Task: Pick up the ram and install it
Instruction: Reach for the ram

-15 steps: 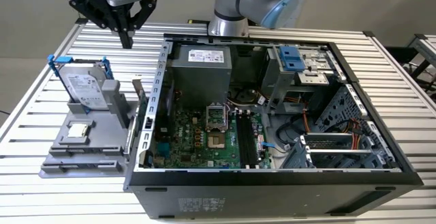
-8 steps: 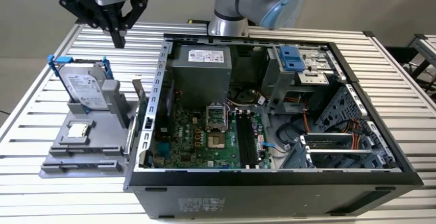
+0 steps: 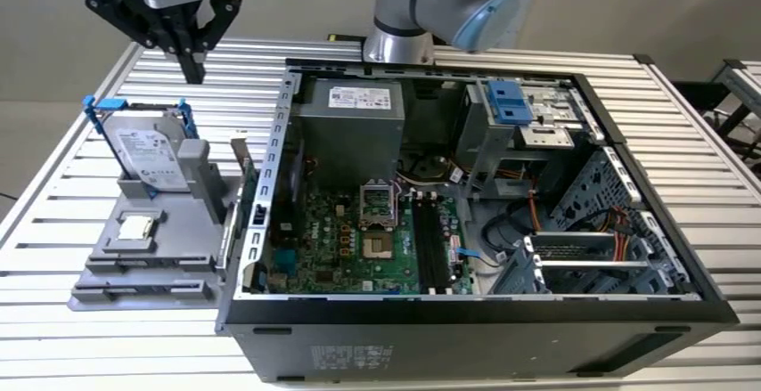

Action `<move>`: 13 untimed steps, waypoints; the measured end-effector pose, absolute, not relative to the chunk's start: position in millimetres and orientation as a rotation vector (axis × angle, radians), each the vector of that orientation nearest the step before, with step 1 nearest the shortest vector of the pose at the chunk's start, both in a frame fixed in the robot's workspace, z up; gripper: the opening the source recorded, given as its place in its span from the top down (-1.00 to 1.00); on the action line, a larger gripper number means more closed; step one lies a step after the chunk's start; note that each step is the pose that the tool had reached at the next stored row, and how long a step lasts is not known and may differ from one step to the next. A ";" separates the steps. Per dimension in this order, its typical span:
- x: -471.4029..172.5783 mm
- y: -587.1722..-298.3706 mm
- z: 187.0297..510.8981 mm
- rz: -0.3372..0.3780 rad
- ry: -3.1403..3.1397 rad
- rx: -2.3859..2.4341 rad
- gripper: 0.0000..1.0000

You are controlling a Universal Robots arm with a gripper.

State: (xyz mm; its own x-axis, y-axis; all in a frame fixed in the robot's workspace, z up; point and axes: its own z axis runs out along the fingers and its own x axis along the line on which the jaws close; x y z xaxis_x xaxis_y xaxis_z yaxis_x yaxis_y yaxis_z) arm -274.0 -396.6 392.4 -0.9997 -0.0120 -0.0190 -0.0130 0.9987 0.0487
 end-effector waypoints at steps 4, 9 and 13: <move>-283.8 -396.3 392.4 0.076 3.122 -0.020 1.00; -296.4 -395.8 392.4 0.076 3.122 -0.020 1.00; -305.1 -395.5 392.3 0.076 3.122 -0.020 1.00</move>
